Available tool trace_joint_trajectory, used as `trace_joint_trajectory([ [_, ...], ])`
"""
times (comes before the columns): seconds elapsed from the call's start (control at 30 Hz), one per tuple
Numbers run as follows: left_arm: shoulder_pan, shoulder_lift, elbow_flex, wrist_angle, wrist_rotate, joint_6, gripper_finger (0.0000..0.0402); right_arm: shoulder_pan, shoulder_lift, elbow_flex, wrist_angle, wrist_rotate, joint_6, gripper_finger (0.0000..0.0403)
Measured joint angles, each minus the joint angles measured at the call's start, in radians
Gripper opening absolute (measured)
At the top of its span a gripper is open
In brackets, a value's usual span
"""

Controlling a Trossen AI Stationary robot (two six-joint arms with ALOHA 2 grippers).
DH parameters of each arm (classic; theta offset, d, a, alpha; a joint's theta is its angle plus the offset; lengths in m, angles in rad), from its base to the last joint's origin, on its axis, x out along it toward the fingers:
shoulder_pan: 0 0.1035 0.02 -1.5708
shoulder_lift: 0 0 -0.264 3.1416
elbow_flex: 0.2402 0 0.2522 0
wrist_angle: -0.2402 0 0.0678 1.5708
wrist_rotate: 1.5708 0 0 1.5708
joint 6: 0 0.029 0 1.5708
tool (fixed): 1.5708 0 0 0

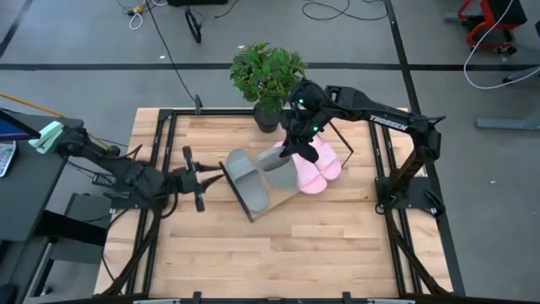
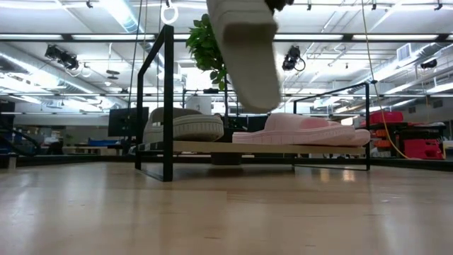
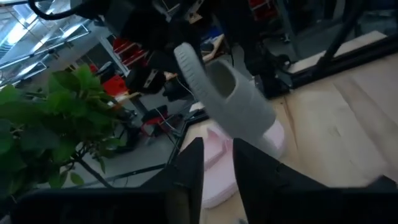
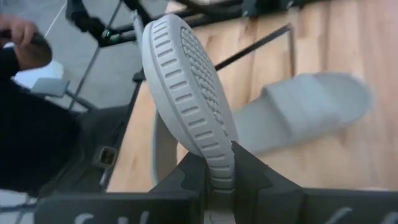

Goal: Pick and place slides into the shelf
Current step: Put the gray slipper on the shelf

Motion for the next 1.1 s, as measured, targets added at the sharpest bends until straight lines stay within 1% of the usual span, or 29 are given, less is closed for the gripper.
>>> trace_joint_trajectory([
  [0.1, 0.067, 0.000, 0.000, 0.010, 0.066, -0.015, 0.0117, -0.025, 0.000, -0.029, 0.035, -0.043, -0.001, 0.0045],
  [0.2, 0.127, 0.000, 0.000, 0.014, 0.109, -0.024, 0.0149, -0.050, -0.001, -0.055, 0.083, -0.083, -0.006, 0.0045],
  [0.3, 0.181, 0.000, 0.000, 0.022, 0.158, -0.026, 0.0179, -0.075, -0.001, -0.083, 0.104, -0.089, 0.017, 0.0045],
  [0.47, 0.272, 0.026, 0.000, 0.065, 0.290, -0.064, 0.0218, -0.089, -0.001, -0.101, 0.141, -0.091, 0.022, 0.0045],
  [0.53, 0.304, 0.045, 0.000, 0.109, 0.327, -0.088, 0.0230, -0.086, -0.001, -0.103, 0.157, -0.091, 0.025, 0.0045],
  [0.6, 0.333, 0.075, 0.000, 0.139, 0.341, -0.096, 0.0242, -0.083, -0.001, -0.103, 0.185, -0.092, 0.025, 0.0045],
  [0.7, 0.372, 0.128, 0.000, 0.193, 0.351, -0.148, 0.0255, -0.075, -0.001, -0.102, 0.192, -0.090, 0.021, 0.0045],
  [0.9, 0.419, 0.199, 0.000, 0.283, 0.453, -0.287, 0.0263, -0.074, -0.001, -0.102, 0.204, -0.089, 0.020, 0.0045],
  [1.1, 0.431, 0.224, 0.000, 0.379, 0.463, -0.316, 0.0260, -0.069, -0.001, -0.102, 0.204, -0.083, 0.009, 0.0045],
])
